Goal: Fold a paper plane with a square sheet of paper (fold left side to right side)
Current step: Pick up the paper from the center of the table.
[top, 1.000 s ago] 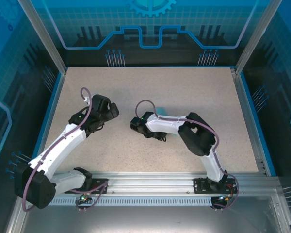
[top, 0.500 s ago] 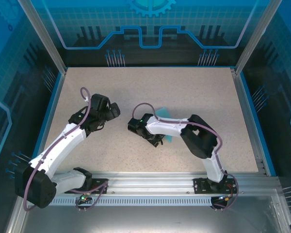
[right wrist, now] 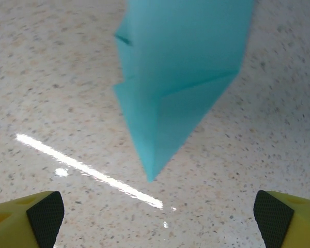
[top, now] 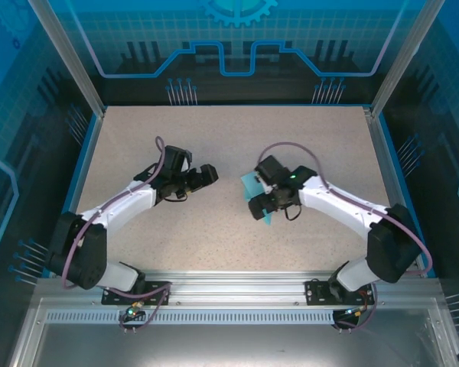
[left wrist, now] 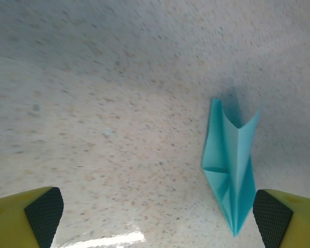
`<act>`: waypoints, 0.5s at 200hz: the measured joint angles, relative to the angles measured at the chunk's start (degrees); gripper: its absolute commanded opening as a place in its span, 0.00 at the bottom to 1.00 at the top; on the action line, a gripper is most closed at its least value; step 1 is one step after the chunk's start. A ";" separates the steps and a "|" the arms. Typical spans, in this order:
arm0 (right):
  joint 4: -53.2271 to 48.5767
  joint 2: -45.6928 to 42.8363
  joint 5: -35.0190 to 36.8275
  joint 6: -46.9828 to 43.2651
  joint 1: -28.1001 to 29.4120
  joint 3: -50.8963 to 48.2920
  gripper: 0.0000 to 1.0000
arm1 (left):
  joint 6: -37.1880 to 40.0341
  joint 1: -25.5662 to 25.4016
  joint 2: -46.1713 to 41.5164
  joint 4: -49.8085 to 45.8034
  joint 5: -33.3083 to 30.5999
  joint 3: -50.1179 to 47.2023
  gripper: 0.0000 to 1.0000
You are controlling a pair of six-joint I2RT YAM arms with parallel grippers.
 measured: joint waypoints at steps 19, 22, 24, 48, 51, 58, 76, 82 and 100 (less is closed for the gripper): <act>3.74 -2.69 -6.29 -0.11 -7.63 -4.72 0.99 | -1.14 -2.01 2.89 2.71 2.67 0.07 0.97; 4.37 -3.06 -7.32 -0.11 -8.70 -5.44 0.99 | -1.22 -2.38 3.39 3.08 2.99 0.09 0.97; 4.85 -3.34 -8.04 -0.11 -9.62 -5.99 0.99 | -1.27 -2.67 3.67 3.32 3.15 0.13 0.97; 10.34 -5.53 -16.63 0.15 -18.64 -11.85 0.98 | -2.05 -5.97 7.91 5.11 5.27 1.22 0.96; 10.97 -5.68 -17.70 0.17 -19.80 -12.57 0.98 | -2.23 -6.29 8.39 5.18 5.44 1.40 0.96; 12.39 -5.86 -19.98 0.39 -22.14 -14.16 0.98 | -2.51 -7.06 9.51 5.62 5.88 1.90 0.96; 15.43 -5.86 -24.92 1.01 -27.23 -17.81 0.98 | -2.84 -8.28 12.00 6.58 6.91 3.26 0.95; 16.04 -5.86 -26.27 1.25 -28.41 -18.69 0.98 | -2.95 -8.57 12.70 6.95 7.17 3.74 0.95; 17.79 -5.86 -29.29 1.40 -30.67 -20.50 0.99 | -3.45 -9.22 14.71 7.89 8.15 5.53 0.93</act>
